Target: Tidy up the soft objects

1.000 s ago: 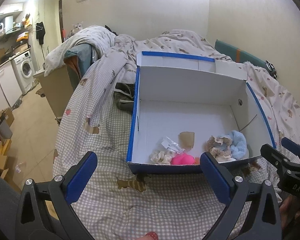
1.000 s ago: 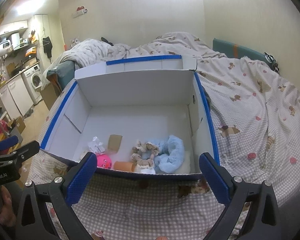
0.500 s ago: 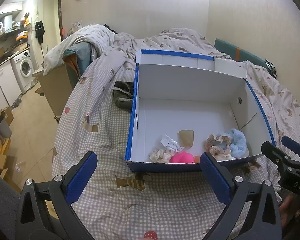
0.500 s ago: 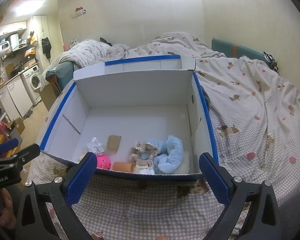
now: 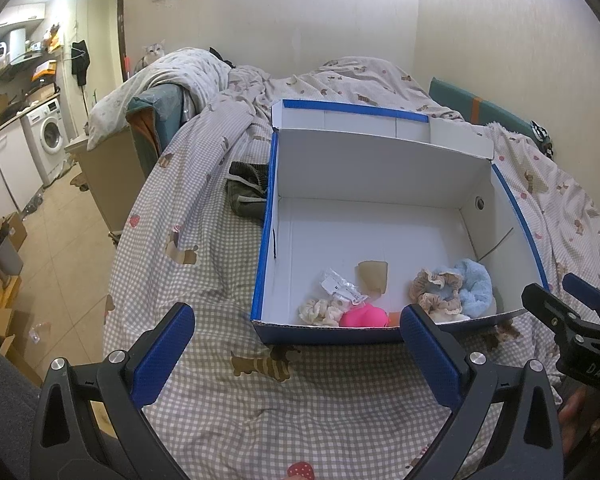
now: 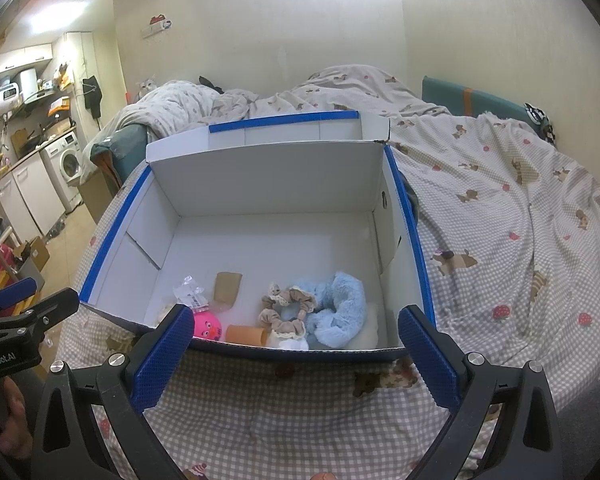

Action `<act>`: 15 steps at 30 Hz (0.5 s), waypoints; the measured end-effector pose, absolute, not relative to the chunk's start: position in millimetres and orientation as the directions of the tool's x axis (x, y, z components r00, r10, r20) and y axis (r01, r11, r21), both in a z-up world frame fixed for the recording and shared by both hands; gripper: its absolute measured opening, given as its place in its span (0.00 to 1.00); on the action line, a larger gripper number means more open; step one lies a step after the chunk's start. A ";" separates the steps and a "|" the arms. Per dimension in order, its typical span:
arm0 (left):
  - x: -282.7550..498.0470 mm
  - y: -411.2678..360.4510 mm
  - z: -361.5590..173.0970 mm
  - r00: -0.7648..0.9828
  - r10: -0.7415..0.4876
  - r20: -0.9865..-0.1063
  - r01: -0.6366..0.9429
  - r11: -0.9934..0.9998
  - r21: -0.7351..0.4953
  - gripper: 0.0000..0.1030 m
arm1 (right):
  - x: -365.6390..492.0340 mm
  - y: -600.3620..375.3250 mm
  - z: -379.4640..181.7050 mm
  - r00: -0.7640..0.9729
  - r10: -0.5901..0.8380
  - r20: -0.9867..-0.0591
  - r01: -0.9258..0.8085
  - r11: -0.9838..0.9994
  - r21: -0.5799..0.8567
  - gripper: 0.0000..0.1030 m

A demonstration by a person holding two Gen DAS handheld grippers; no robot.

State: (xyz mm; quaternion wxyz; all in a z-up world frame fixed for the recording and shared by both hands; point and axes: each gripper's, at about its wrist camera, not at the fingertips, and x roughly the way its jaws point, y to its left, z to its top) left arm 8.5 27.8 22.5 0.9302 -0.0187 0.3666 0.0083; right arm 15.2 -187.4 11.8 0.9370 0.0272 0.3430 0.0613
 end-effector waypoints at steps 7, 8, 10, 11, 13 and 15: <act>8.6 27.7 23.4 0.733 0.002 -0.680 -0.031 0.999 -0.030 0.99 | 14.4 -188.4 13.6 0.758 0.132 -0.638 -0.093 0.991 0.095 1.00; 8.7 27.3 23.2 0.733 0.002 -0.680 -0.031 0.999 -0.030 0.99 | 14.4 -188.2 13.5 0.759 0.132 -0.638 -0.093 0.991 0.094 1.00; 8.6 27.6 23.3 0.732 0.002 -0.681 -0.031 0.999 -0.030 0.99 | 14.1 -188.5 14.1 0.759 0.132 -0.638 -0.093 0.991 0.095 1.00; 8.7 27.3 23.2 0.732 0.002 -0.681 -0.031 0.999 -0.030 0.99 | 14.3 -188.8 14.2 0.759 0.131 -0.638 -0.093 0.991 0.094 1.00; 8.5 27.6 23.4 0.733 0.003 -0.680 -0.032 0.999 -0.030 0.99 | 14.2 -188.6 14.1 0.759 0.132 -0.637 -0.092 0.991 0.095 1.00; 8.5 27.6 23.3 0.733 0.002 -0.680 -0.031 0.999 -0.031 0.99 | 14.1 -188.4 14.0 0.759 0.131 -0.637 -0.092 0.991 0.095 1.00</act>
